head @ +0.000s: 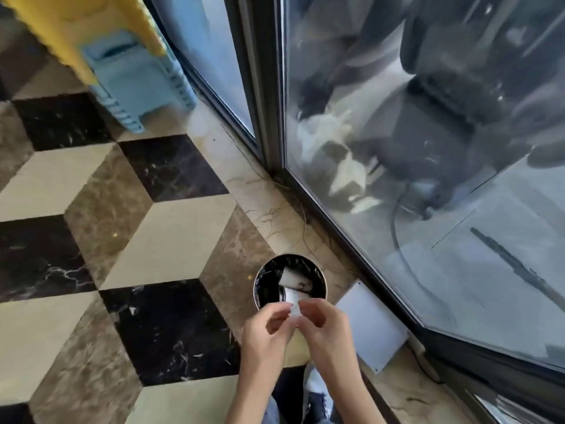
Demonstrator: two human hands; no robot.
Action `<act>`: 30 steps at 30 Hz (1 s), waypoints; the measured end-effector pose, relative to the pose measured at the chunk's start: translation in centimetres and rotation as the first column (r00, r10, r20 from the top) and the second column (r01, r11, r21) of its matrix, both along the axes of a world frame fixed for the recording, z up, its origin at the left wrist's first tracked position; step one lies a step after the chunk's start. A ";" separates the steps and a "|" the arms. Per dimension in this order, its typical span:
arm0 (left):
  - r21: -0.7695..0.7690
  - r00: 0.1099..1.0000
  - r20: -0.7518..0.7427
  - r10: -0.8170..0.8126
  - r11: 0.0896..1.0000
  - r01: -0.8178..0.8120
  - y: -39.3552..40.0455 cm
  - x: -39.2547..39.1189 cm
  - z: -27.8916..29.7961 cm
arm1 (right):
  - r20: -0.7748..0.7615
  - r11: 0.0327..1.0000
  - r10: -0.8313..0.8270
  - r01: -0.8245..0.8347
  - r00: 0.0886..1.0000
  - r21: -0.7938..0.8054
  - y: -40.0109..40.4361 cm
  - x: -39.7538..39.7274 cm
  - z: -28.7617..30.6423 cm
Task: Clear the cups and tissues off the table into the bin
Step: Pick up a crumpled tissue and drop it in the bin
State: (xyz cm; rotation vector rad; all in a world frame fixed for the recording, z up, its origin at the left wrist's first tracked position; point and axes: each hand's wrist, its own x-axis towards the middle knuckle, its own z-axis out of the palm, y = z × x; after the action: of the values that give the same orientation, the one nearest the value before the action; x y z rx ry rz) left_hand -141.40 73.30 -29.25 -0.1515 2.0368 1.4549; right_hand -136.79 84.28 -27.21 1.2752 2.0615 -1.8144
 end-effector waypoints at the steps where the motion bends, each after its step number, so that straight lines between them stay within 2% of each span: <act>1: -0.008 1.000 0.015 -0.003 1.000 0.003 -0.2 -0.1 -2.4 | 0.017 1.000 -0.011 0.012 1.000 -0.007 -0.2 -0.1 -2.3; 8: -0.076 0.997 0.062 -0.035 0.996 0.039 -0.7 -1.7 -16.2 | 0.112 0.998 -0.034 0.039 0.993 -0.045 -1.1 -1.7 -16.6; 15: -0.100 0.995 0.066 -0.081 0.991 0.087 1.6 -3.7 -22.9 | 0.132 0.994 -0.106 0.107 0.986 -0.002 0.3 -2.7 -24.0; 22: -0.151 0.993 0.073 -0.097 0.983 0.107 2.6 -4.4 -24.0 | 0.171 0.993 -0.107 0.112 0.980 -0.023 1.5 -3.3 -25.6; 30: -0.148 0.997 0.067 -0.036 0.988 0.046 0.9 -6.1 -19.3 | 0.174 0.993 -0.118 0.117 0.978 0.015 3.1 -3.9 -20.9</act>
State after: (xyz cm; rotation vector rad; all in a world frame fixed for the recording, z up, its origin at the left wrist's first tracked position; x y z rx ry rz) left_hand -147.50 74.23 -48.52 -0.2137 2.0844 1.2563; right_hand -140.67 87.38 -48.07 1.5284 1.9370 -1.6748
